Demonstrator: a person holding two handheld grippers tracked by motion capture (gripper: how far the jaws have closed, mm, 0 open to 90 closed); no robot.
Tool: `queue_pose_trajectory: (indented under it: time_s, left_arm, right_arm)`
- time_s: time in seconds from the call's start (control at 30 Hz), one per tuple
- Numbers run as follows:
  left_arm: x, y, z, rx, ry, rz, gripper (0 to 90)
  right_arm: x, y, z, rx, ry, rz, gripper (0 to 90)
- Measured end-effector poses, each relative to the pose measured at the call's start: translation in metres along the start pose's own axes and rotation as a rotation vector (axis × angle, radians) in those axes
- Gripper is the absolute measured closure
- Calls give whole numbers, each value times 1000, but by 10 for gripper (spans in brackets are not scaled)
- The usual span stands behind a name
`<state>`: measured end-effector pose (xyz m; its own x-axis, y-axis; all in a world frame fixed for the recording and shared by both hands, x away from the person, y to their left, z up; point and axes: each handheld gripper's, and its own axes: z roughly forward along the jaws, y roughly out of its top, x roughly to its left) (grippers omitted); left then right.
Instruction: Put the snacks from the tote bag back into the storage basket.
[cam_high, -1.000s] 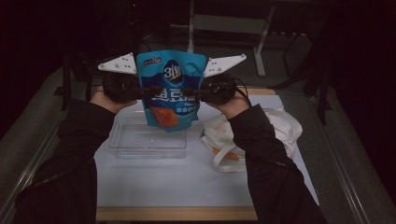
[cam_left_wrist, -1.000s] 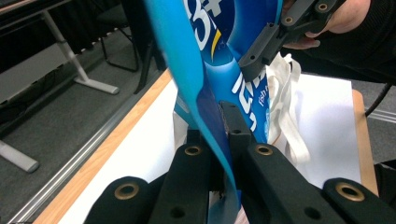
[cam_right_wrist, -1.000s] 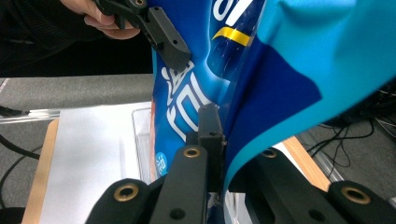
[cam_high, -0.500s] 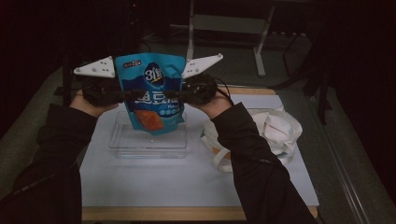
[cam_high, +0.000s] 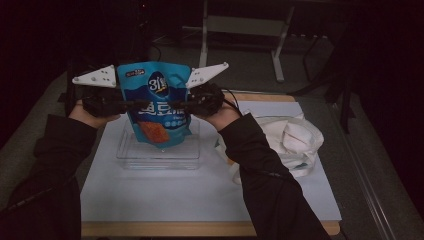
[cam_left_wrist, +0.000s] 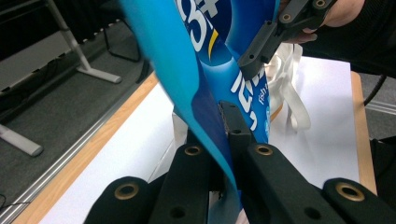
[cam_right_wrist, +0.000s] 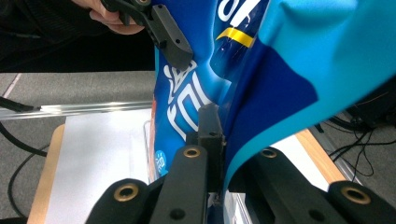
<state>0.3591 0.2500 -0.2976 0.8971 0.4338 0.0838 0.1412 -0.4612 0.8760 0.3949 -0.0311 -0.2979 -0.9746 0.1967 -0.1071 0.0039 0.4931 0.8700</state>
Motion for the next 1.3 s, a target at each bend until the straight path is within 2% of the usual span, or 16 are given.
queue_pose_trajectory:
  time_s: [0.13,0.4,0.67,0.77,0.9,1.3]
  left_arm:
    - [3,-9,4,5,-11,3,900]
    - [11,-27,13,11,-32,-15,900]
    - [18,-46,19,-10,-30,-24,900]
    - [20,-52,22,-15,-40,-35,900]
    - [21,-58,24,-17,-51,-35,900]
    - [20,-78,30,-1,-89,-71,900]
  right_arm:
    - [1,-8,6,2,0,13,882]
    - [0,-22,20,12,3,33,882]
    - [-3,-33,34,12,-1,58,882]
    - [-3,-35,38,29,-5,53,882]
    - [-3,-40,42,32,-3,62,882]
    - [2,-57,54,39,26,90,882]
